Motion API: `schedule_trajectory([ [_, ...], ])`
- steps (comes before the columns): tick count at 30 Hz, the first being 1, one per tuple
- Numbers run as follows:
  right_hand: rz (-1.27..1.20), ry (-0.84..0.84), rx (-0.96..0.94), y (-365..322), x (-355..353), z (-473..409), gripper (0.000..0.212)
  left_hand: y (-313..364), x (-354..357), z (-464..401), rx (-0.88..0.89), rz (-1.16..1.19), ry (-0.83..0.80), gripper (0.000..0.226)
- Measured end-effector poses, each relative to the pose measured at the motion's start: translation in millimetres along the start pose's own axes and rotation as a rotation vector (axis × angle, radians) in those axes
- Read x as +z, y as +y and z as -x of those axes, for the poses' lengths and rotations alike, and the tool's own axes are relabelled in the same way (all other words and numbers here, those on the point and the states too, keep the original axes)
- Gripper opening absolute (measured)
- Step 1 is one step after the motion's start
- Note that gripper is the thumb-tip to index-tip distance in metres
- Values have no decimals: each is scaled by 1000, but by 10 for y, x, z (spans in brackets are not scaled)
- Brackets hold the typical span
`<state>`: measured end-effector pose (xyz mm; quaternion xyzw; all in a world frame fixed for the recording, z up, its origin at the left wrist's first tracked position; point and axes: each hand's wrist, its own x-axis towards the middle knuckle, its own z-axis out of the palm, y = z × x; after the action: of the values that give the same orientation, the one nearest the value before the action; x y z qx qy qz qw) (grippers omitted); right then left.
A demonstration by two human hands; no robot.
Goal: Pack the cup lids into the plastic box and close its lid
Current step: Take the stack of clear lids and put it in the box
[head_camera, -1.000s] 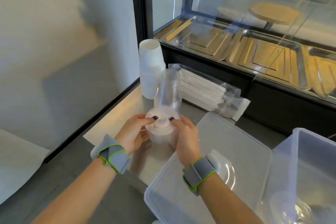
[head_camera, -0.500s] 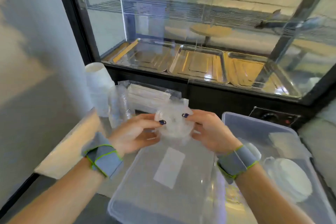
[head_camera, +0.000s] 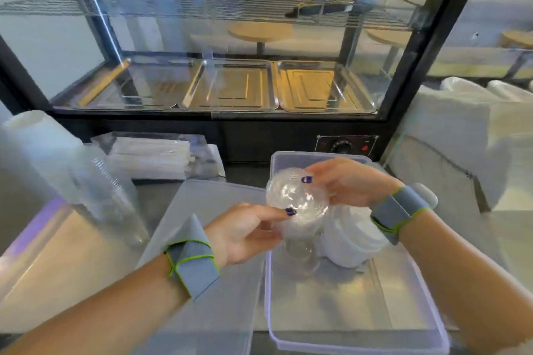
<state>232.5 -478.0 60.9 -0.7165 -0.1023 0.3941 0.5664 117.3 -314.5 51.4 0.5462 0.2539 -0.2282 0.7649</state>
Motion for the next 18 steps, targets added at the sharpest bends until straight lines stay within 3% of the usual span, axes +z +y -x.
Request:
schedule_trajectory([
  [9,159,-198,99,65,-284,-186,21,-277,436,-79,48,-9,237,24],
  [13,213,-279,114,47,-321,-291,25,-405,564,-108,94,22,267,69],
  [15,280,-314,125,63,-330,-341,26,-473,638,-115,64,70,257,61],
  [18,348,-381,142,89,-325,-431,31,-524,765,-78,32,99,257,6],
])
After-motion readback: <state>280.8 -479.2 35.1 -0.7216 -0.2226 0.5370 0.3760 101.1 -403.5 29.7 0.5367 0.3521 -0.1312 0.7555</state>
